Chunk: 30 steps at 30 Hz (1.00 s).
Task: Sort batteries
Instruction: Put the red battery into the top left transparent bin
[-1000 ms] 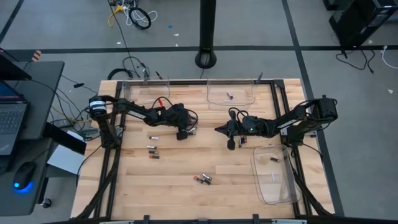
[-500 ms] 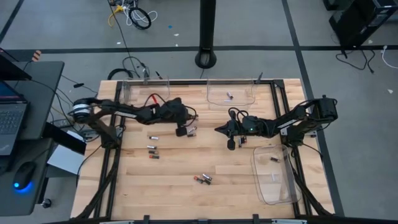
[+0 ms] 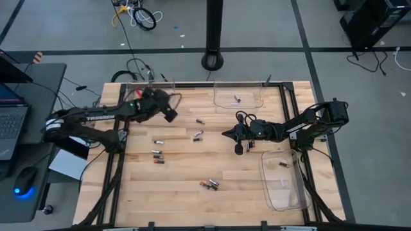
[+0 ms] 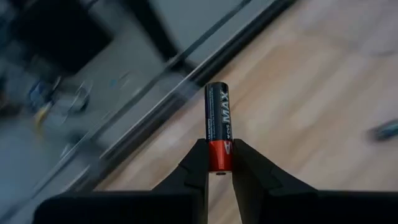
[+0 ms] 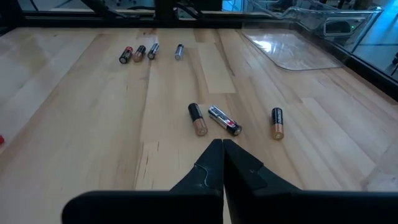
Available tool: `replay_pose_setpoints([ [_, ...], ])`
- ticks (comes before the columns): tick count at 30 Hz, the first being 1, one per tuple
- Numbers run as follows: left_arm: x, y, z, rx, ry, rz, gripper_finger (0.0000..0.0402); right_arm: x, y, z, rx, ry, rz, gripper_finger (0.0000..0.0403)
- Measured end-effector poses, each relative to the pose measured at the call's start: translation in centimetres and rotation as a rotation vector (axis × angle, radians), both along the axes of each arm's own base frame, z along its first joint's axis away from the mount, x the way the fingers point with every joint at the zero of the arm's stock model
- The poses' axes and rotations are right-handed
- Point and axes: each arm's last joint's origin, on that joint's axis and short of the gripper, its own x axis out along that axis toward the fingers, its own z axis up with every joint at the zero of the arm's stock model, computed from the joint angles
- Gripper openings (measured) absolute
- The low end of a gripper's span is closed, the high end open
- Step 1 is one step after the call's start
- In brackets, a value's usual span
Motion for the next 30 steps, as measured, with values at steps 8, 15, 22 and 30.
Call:
replay_pose_setpoints([
  [8,-3.1,3.3,-0.9,-0.196,0.046,0.088,0.005,0.0,0.0,0.0,-0.001,0.003,0.001,0.0009],
  [15,-5.8,6.4,-1.3,-0.371,-0.022,0.07,0.005,0.0,0.0,0.0,-0.002,-0.001,0.001,0.0009],
  [22,-6.5,8.2,-1.8,-0.449,0.052,0.111,0.005,0.0,0.0,0.1,-0.012,-0.008,0.003,0.0009],
  [30,-4.5,11.7,-2.6,-0.493,0.137,0.11,0.005,0.0,0.0,0.1,-0.018,-0.007,0.004,0.0009],
])
